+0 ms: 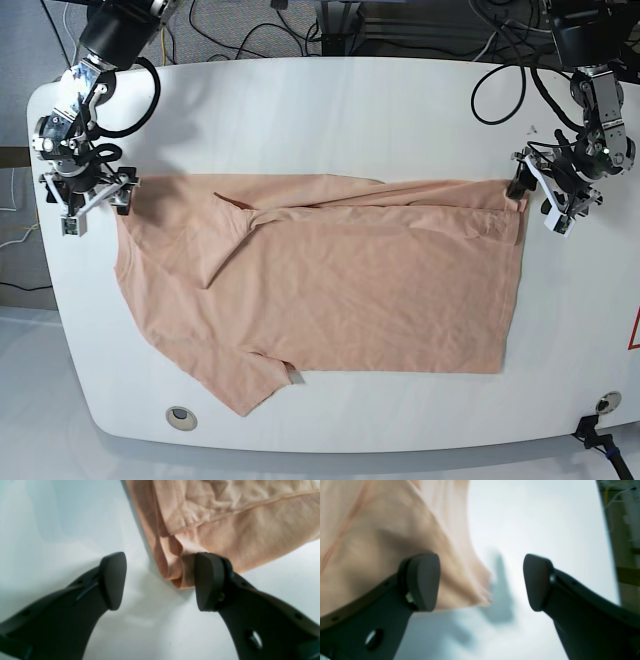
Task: Fold the T-shirt properly
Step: 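Grasp the folded edge with both grippers at its two corners, then lift and drag the held edge with both grippers toward the arms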
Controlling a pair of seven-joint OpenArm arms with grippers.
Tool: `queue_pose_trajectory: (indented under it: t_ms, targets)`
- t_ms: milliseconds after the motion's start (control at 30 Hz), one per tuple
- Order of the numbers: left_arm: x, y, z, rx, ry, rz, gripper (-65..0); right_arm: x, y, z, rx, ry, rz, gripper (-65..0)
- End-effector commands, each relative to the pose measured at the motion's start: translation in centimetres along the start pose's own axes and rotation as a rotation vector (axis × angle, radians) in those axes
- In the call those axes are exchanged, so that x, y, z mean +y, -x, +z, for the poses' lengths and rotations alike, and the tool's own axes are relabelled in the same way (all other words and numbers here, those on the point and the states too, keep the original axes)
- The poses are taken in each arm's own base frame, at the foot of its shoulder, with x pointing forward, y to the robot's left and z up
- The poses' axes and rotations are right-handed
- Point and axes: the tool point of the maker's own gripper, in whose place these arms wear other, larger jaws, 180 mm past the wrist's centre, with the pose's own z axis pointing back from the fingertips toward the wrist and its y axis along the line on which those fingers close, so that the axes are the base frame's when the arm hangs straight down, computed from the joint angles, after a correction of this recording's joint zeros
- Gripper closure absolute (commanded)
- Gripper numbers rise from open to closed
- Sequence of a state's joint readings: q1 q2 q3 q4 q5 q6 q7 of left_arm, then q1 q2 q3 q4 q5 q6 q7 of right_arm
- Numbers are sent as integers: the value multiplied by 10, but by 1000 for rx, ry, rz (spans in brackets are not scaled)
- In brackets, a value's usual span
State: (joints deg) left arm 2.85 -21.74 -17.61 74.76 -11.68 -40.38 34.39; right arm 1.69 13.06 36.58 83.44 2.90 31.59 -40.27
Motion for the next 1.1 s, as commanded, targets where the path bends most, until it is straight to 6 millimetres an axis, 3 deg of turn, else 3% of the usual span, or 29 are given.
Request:
queue_pose_trajectory:
  t_ms: [0,400,533,633,867,900,1067]
  targets:
    - [12,10,4,65,-38,-29,-383,3,-16,3,-68,-23,-24,-499]
    - [12,7,5,58,-39,-32,-383,1,25,3,21,-53,-99,-499]
    - [12,6,5,56,-40,-32,-383,2,27,3,25,-55,-100,-492]
    - [12,6,5,55,-40,-33,-383,2,27,3,24,-56,-99,-402]
    - [12,6,5,55,-40,-33,-377,13,28,0,26,-74,-111,-44]
    - [12,7,5,57,-40,-33,-356,14,28,0,25,-76,-112,-3]
    - [12,9,5,62,-39,-31,-121,21,33,-1,36,-88,-118,0]
